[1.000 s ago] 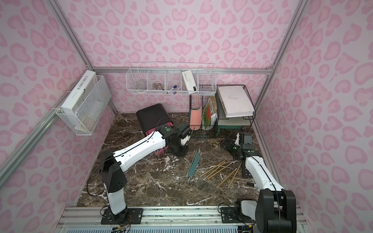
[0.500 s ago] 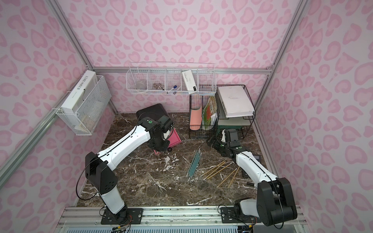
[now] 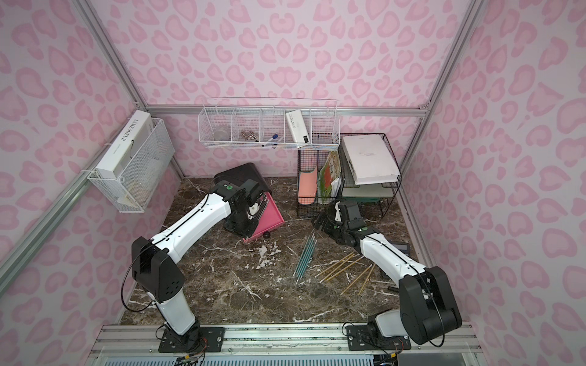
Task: Please place the pencils in the drawer according to their color
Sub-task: Place the pencil in the drawer.
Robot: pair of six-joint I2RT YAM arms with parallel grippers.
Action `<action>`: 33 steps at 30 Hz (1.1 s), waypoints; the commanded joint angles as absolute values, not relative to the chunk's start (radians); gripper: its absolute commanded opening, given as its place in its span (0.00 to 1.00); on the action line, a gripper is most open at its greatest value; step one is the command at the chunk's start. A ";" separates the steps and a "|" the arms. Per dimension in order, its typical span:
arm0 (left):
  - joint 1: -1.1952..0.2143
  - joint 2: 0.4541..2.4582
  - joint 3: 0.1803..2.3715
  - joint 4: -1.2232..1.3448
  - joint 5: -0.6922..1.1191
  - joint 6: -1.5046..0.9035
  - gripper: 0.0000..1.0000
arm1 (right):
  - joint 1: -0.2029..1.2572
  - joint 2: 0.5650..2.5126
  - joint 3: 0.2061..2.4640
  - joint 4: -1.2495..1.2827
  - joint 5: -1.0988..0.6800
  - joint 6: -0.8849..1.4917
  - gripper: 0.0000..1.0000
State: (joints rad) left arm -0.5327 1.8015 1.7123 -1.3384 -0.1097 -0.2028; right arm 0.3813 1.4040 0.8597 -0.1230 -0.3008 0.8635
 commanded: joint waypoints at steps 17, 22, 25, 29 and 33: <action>-0.490 1.898 1.777 -1.336 -0.098 -0.186 0.27 | 0.457 1.440 0.901 -0.094 -0.291 0.893 1.00; -0.490 1.886 1.811 -1.349 -0.100 -0.187 0.67 | 0.472 1.454 0.914 -0.091 -0.289 0.897 1.00; -0.490 1.864 1.844 -1.365 -0.082 -0.190 0.72 | 0.482 1.462 0.921 -0.089 -0.287 0.899 1.00; -0.490 1.818 1.901 -1.385 -0.052 -0.199 0.77 | 0.500 1.480 0.927 -0.082 -0.284 0.903 1.00; -0.486 1.793 1.980 -1.408 -0.079 -0.206 0.82 | 0.526 1.498 0.920 -0.045 -0.285 0.922 1.00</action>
